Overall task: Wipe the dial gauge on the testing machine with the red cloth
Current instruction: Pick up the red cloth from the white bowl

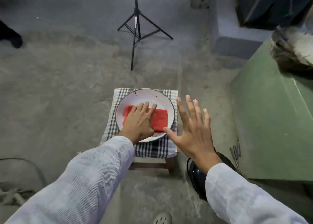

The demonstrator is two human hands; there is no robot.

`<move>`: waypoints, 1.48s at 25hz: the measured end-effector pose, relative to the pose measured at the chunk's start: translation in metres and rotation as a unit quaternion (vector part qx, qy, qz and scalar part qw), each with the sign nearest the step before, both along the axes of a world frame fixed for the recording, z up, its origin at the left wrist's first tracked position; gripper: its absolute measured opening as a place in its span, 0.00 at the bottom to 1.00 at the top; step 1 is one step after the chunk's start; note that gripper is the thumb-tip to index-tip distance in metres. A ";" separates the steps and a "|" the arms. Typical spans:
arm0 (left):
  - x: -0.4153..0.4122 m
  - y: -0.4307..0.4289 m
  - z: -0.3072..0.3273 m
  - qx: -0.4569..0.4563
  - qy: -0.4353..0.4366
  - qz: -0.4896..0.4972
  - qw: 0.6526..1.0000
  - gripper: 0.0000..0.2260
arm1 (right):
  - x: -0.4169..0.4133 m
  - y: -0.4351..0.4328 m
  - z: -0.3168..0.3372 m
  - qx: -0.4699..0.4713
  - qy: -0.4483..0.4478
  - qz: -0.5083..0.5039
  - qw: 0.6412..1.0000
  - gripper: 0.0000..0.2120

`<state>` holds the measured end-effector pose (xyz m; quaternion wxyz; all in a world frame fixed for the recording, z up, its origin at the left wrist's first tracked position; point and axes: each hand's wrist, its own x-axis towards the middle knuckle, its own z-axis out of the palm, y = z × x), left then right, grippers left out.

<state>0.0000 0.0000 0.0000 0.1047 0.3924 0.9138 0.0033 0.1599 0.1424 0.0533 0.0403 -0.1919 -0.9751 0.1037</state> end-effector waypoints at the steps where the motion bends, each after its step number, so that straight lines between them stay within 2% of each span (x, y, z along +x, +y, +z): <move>1: -0.006 0.004 -0.013 -0.037 -0.019 -0.018 0.999 0.44 | -0.002 0.001 -0.010 -0.006 -0.013 0.004 1.000 0.47; 4: -0.023 0.013 -0.048 -0.100 -0.065 -0.036 0.992 0.45 | -0.006 0.008 -0.045 0.009 -0.013 0.000 1.000 0.47; 8: -0.040 0.025 -0.069 -0.088 -0.049 -0.060 0.993 0.44 | -0.016 0.012 -0.071 -0.016 -0.001 0.009 1.000 0.47; 10: -0.044 0.028 -0.074 -0.077 -0.014 -0.070 0.995 0.39 | -0.019 0.010 -0.078 -0.032 -0.015 0.005 0.999 0.49; 12: -0.044 0.031 -0.080 -0.059 0.033 -0.069 0.995 0.26 | -0.020 0.009 -0.081 -0.044 -0.019 0.008 0.999 0.50; 15: -0.044 0.037 -0.089 -0.009 0.029 0.008 1.000 0.11 | -0.023 0.014 -0.081 -0.045 -0.026 0.008 0.999 0.50; 17: -0.044 0.037 -0.093 0.074 -0.043 0.105 0.991 0.06 | -0.023 0.018 -0.081 -0.052 -0.031 -0.003 0.998 0.49; 18: -0.045 0.037 -0.093 0.125 -0.094 0.163 0.974 0.05 | -0.023 0.018 -0.079 -0.059 -0.033 -0.007 0.998 0.49; 19: -0.046 0.037 -0.091 0.181 -0.160 0.223 0.945 0.06 | -0.024 0.017 -0.078 -0.065 -0.032 -0.010 0.997 0.49; 20: -0.050 0.037 -0.085 0.253 -0.250 0.283 0.891 0.08 | -0.025 0.016 -0.076 -0.070 -0.027 -0.013 0.997 0.49; 21: -0.054 0.037 -0.077 0.335 -0.353 0.333 0.808 0.09 | -0.027 0.014 -0.073 -0.073 -0.024 -0.015 0.997 0.49; 23: -0.059 0.033 -0.059 0.453 -0.558 0.364 0.593 0.15 | -0.032 0.010 -0.064 -0.083 -0.011 -0.017 0.996 0.47; 24: -0.061 0.029 -0.053 0.492 -0.609 0.359 0.508 0.19 | -0.035 0.009 -0.059 -0.090 -0.001 -0.019 0.996 0.45; 25: -0.060 0.026 -0.048 0.526 -0.632 0.349 0.450 0.23 | -0.037 0.009 -0.051 -0.095 0.009 -0.022 0.995 0.43; 28: -0.044 0.024 -0.032 0.594 -0.688 0.274 0.314 0.30 | -0.041 0.010 -0.028 -0.092 0.036 -0.027 0.995 0.41; 29: -0.037 0.026 -0.028 0.606 -0.706 0.240 0.279 0.33 | -0.042 0.011 -0.019 -0.090 0.044 -0.029 0.994 0.42; 30: -0.031 0.029 -0.022 0.614 -0.717 0.205 0.258 0.34 | -0.043 0.012 -0.008 -0.086 0.053 -0.032 0.994 0.43; 37: -0.005 0.059 0.054 0.607 -0.754 0.096 0.231 0.39 | -0.039 0.025 0.077 -0.032 0.106 -0.038 0.993 0.48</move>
